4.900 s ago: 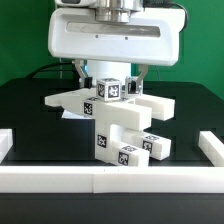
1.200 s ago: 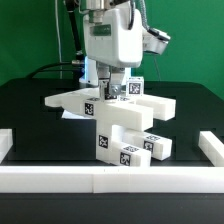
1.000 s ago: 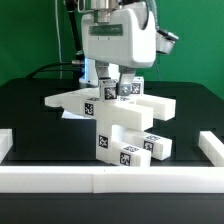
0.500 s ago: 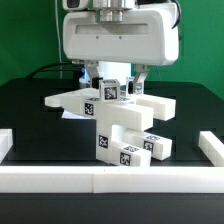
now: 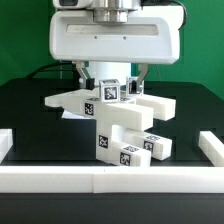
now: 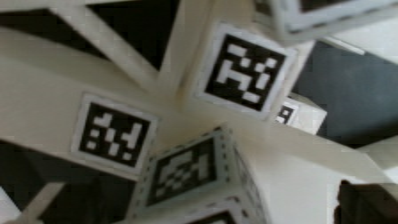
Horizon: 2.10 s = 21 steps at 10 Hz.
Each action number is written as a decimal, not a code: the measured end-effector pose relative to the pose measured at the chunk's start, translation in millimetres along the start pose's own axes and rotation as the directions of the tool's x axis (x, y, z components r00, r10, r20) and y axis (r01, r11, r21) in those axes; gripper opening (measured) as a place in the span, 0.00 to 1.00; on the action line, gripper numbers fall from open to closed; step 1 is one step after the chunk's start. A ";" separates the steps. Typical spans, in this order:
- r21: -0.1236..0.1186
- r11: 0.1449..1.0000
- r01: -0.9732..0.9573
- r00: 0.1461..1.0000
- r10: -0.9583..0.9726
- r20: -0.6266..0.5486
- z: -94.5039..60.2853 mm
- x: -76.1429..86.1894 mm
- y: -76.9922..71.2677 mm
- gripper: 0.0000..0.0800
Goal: Assemble chair
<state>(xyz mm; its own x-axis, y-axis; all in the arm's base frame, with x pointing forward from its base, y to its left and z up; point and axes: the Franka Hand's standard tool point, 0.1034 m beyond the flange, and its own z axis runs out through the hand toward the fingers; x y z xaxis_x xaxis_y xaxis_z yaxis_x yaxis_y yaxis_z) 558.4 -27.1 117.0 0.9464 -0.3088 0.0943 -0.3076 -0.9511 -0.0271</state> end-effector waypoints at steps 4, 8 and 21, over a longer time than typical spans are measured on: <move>-0.009 0.965 0.261 0.965 -0.261 0.002 -0.1 1.8 6.9 0.81; -0.009 0.970 0.242 0.970 -0.242 0.002 0.0 1.9 7.6 0.40; 0.004 0.742 -0.670 0.742 0.670 0.000 1.6 1.5 3.9 0.36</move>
Offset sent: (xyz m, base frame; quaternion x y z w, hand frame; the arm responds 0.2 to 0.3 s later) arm -0.0012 -0.0025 0.0015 0.0030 -0.0005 -0.1315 0.9913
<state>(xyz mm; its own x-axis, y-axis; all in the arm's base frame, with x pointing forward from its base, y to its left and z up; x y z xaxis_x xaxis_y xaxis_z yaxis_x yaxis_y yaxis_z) 558.8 -31.3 115.4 0.4964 -0.8666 0.0519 -0.8622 -0.4991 -0.0870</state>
